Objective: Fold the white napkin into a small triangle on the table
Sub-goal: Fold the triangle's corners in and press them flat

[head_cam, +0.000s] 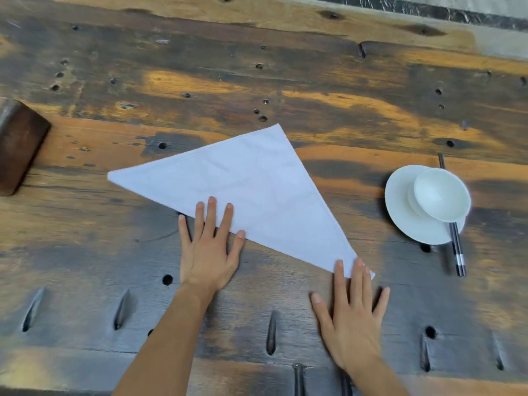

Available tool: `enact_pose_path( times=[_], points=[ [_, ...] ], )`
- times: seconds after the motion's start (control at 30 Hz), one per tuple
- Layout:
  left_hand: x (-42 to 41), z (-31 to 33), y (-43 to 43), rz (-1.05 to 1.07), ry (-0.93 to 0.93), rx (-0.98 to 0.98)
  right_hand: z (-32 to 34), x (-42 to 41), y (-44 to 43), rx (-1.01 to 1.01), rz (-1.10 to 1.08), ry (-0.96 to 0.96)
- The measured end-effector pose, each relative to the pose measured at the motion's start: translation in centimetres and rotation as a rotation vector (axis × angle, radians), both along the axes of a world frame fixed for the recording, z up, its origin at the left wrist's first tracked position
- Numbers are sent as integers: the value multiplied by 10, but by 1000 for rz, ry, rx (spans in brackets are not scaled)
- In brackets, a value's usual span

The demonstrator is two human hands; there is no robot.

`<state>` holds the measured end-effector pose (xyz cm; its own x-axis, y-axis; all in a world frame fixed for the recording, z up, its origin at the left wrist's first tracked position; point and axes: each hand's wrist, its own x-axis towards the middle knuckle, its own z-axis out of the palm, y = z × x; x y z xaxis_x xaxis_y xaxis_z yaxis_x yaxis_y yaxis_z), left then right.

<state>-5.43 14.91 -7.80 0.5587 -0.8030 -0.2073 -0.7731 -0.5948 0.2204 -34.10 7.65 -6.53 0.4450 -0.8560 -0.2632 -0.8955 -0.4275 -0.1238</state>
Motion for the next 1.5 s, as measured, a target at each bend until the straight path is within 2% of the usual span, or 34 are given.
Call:
enact_pose_path(
  times=[0.27, 0.4, 0.5, 0.67, 0.77, 0.9, 1.13, 1.5],
  points=[
    [-2, -3, 0, -23, 2, -22, -2, -29, 103, -211, 24, -59],
    [1, -2, 1, -103, -11, 9, 9, -10, 106, -170, -23, -283],
    [4, 1, 3, -147, -45, 26, 21, 31, 76, -48, 200, -432],
    [-7, 3, 5, -92, -46, 43, 8, 124, 16, -1, 517, -320],
    [-1, -3, 3, -38, -44, 75, -10, 137, 3, -7, 628, -197],
    [24, -7, -10, 131, -23, 22, -21, 135, 3, -31, 657, -171],
    [93, -10, -42, 271, -51, 18, -21, 133, 1, -31, 693, -166],
    [139, -10, -64, 342, -75, 46, -20, 133, 1, -18, 690, -150]
  ],
)
